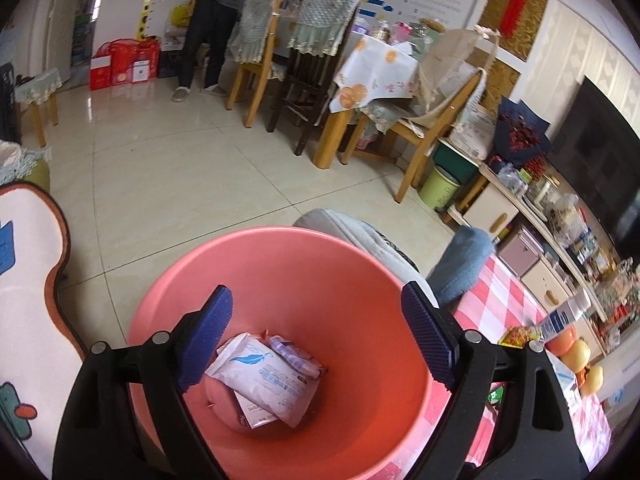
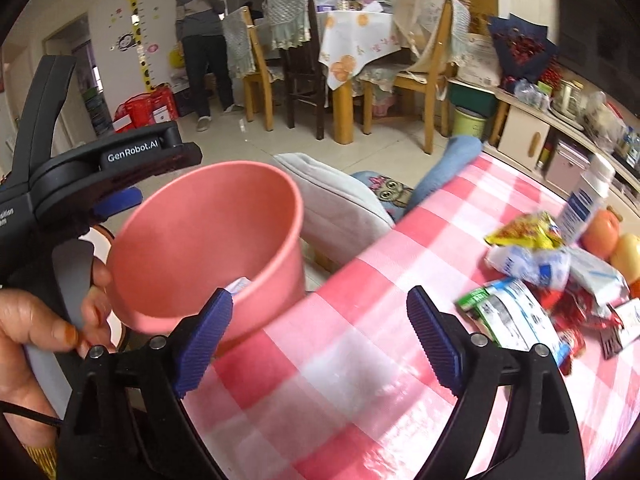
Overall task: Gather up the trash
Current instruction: 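Return both open tools toward the table, then reach the left tool to the blue-feather wet-wipe packet while the right tool reaches the red RICHOY packet, then grasp the blue-feather packet with the left tool while the right tool grasps the red RICHOY packet, then carry both packets over the pink bucket and open both tools, then return both open tools to the table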
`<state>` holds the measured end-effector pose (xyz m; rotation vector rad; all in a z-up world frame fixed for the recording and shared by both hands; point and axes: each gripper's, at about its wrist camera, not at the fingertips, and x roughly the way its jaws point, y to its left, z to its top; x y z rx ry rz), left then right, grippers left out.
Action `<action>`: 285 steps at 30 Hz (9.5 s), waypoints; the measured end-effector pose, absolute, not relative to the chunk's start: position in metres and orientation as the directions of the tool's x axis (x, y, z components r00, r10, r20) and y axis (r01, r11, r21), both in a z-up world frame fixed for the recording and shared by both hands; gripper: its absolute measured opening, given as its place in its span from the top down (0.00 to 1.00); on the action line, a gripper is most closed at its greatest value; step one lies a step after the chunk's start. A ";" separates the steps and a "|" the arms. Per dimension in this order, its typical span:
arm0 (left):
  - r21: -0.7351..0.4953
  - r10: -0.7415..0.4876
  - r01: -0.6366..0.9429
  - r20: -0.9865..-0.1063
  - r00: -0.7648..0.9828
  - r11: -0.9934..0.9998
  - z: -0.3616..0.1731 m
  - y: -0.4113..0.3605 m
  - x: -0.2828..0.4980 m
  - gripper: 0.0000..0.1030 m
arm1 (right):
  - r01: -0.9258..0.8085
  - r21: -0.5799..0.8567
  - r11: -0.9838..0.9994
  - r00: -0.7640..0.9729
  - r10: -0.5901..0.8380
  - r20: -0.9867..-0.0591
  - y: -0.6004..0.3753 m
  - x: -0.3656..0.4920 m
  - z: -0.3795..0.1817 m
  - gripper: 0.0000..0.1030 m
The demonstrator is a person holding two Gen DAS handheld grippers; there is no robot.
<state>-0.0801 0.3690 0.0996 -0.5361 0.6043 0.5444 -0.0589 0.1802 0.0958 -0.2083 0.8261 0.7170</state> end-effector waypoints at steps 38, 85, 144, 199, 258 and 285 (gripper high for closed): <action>-0.169 0.027 -0.163 -0.610 0.792 0.972 0.096 0.219 -0.030 0.15 | -0.495 0.147 0.857 0.504 0.420 -0.754 0.015 -0.057 0.086 0.05; -0.055 -0.185 0.299 -0.885 0.427 0.953 0.022 -0.007 0.100 0.94 | 0.054 0.304 0.951 0.634 0.203 -0.747 -0.217 -0.008 0.092 0.05; 0.057 -0.291 0.540 -0.792 0.536 0.840 0.032 -0.054 0.161 0.79 | -0.101 0.330 0.939 0.486 0.336 -0.807 -0.180 0.016 0.042 0.26; -0.260 -0.254 0.107 -0.639 0.726 0.960 0.076 0.127 -0.047 0.90 | -0.186 0.220 0.957 0.665 0.288 -0.690 -0.143 -0.040 0.098 0.45; -0.321 0.212 -0.497 -0.627 0.750 0.806 0.100 0.389 -0.094 0.89 | -0.749 0.140 0.648 0.376 0.589 -0.715 0.261 -0.065 0.130 0.43; -0.198 0.202 -0.317 -0.446 0.872 0.928 0.118 0.320 -0.086 0.15 | -0.544 0.006 0.839 0.646 0.423 -0.636 0.129 -0.087 0.142 0.12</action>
